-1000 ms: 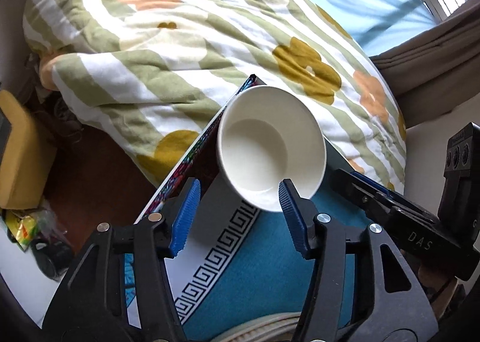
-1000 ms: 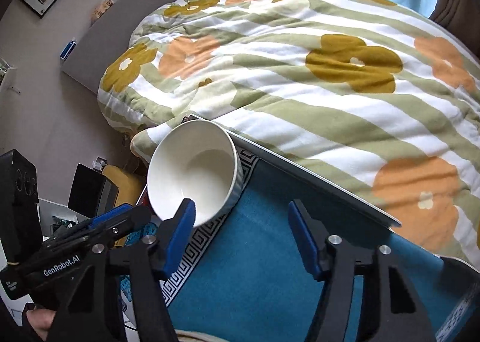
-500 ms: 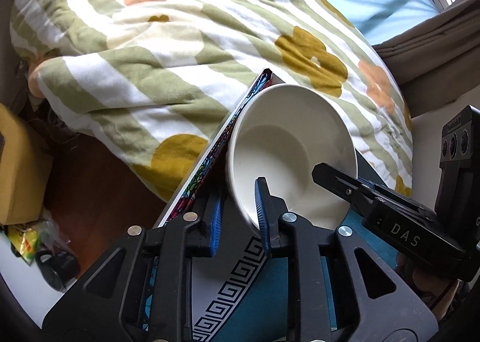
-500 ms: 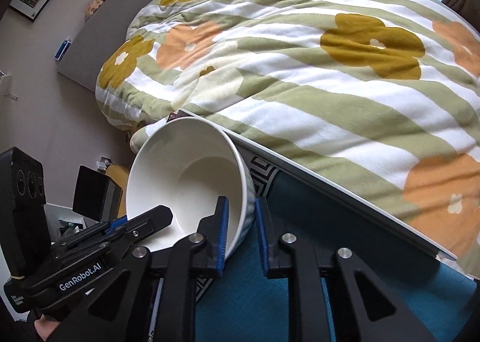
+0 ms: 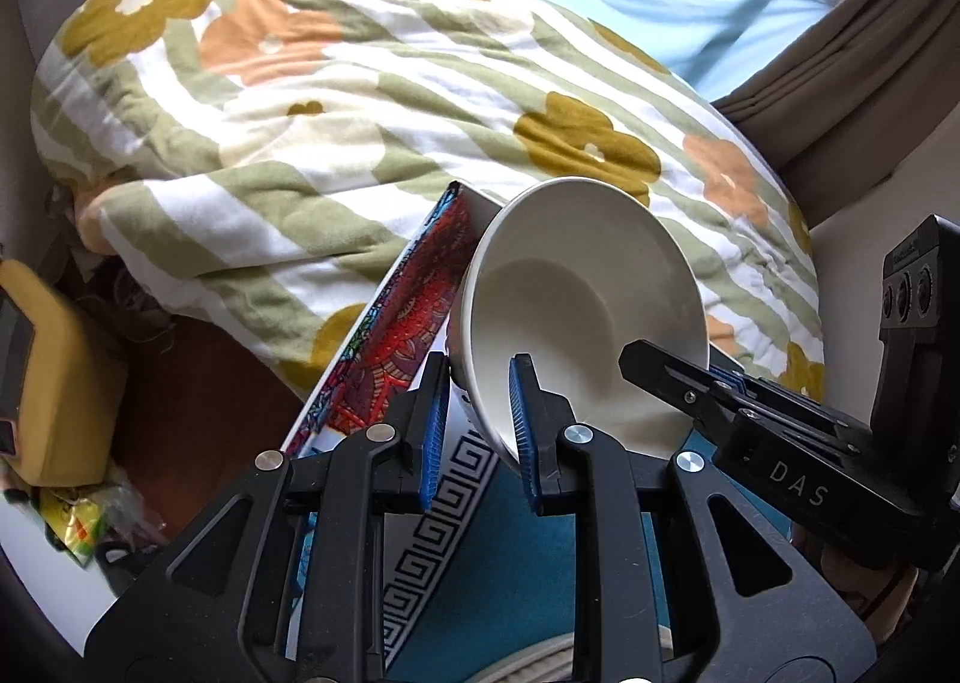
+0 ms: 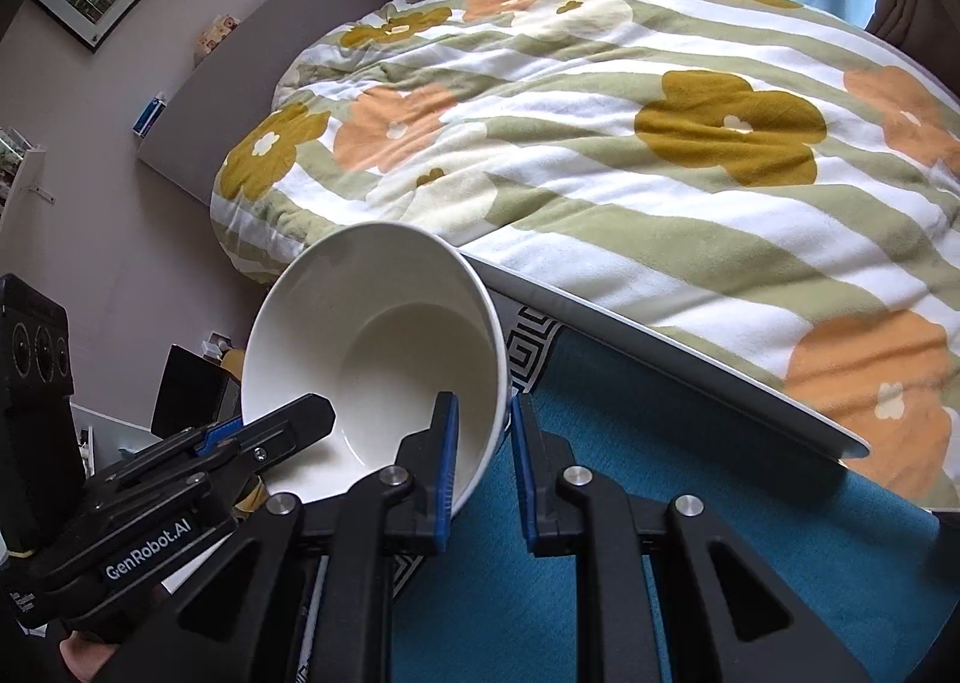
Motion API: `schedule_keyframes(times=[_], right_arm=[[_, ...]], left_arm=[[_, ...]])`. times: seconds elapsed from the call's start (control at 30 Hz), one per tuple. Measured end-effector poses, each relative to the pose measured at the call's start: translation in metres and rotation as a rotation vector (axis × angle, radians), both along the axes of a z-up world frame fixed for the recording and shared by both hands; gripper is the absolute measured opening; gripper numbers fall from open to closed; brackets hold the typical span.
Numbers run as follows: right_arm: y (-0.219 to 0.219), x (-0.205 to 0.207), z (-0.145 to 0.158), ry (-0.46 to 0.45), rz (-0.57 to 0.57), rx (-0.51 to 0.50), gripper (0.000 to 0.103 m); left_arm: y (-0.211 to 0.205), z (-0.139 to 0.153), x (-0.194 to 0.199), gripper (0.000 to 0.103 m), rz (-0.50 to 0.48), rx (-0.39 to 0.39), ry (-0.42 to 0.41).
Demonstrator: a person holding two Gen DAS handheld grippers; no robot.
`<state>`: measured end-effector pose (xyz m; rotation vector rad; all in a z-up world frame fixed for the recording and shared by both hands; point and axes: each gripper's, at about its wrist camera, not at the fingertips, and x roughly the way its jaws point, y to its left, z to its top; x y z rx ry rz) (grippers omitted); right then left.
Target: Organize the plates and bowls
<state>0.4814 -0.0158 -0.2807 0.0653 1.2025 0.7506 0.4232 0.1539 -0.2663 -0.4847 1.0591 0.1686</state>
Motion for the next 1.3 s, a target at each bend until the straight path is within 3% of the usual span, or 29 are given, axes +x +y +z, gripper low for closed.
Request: schedule_keyframes(times=[0.33, 0.6, 0.87, 1.03, 1.3], right_arm=[[-0.097, -0.071, 0.085, -0.116, -0.059, 0.031, 0.016], [-0.209, -0.143, 0.122, -0.184, -0.172, 0.02, 0.016], [-0.308, -0.203, 0.125, -0.195, -0.267, -0.041, 0.016], [-0.355, -0.228, 0.106, -0.145, -0.345, -0.053, 0.016], [-0.393, -0.252, 0.059, -0.055, -0.405, -0.094, 0.016]], left_arm=[[-0.097, 0.086, -0.068, 0.018, -0.06, 0.043, -0.114], [-0.207, 0.121, -0.126, 0.018, -0.17, 0.026, -0.179], [-0.309, 0.115, -0.176, 0.018, -0.285, -0.016, -0.149], [-0.362, 0.098, -0.195, 0.018, -0.371, -0.018, -0.097], [-0.403, 0.054, -0.201, 0.018, -0.461, -0.009, 0.019]])
